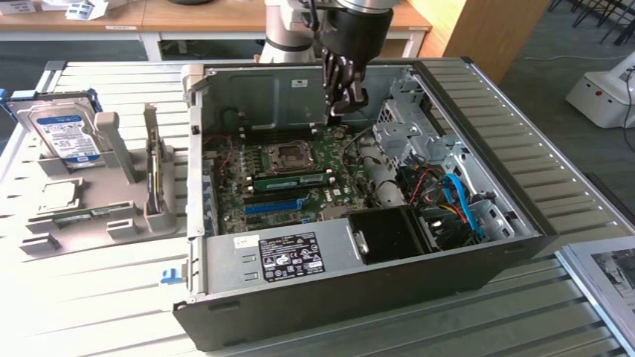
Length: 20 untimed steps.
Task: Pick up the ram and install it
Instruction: 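Press down the ram until it locks into place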
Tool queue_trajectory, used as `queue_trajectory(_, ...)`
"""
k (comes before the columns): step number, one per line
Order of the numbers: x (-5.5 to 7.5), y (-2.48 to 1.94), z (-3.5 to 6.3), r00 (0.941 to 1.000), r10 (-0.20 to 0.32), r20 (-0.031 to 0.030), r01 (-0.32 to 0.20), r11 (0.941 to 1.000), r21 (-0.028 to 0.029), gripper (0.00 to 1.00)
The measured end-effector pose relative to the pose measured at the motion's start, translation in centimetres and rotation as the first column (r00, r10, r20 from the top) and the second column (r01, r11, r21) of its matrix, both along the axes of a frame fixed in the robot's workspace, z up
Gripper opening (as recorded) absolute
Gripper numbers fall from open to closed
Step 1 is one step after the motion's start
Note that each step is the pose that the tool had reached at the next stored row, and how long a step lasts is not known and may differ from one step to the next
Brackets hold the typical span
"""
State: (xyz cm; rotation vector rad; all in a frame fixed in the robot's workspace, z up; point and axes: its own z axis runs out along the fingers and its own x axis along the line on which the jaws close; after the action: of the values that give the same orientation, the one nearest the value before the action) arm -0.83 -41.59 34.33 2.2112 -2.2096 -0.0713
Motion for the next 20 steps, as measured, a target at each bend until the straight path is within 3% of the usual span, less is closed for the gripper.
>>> queue_trajectory(8, 1.4, 0.00, 0.00, 1.0000, 0.000, 0.0000, 0.000, 1.0000, -0.0001, 0.10)
queue_trajectory(20, 1.4, 0.00, -0.32, 1.0000, 0.000, 0.0000, 0.000, 1.0000, 0.0000, 0.10)
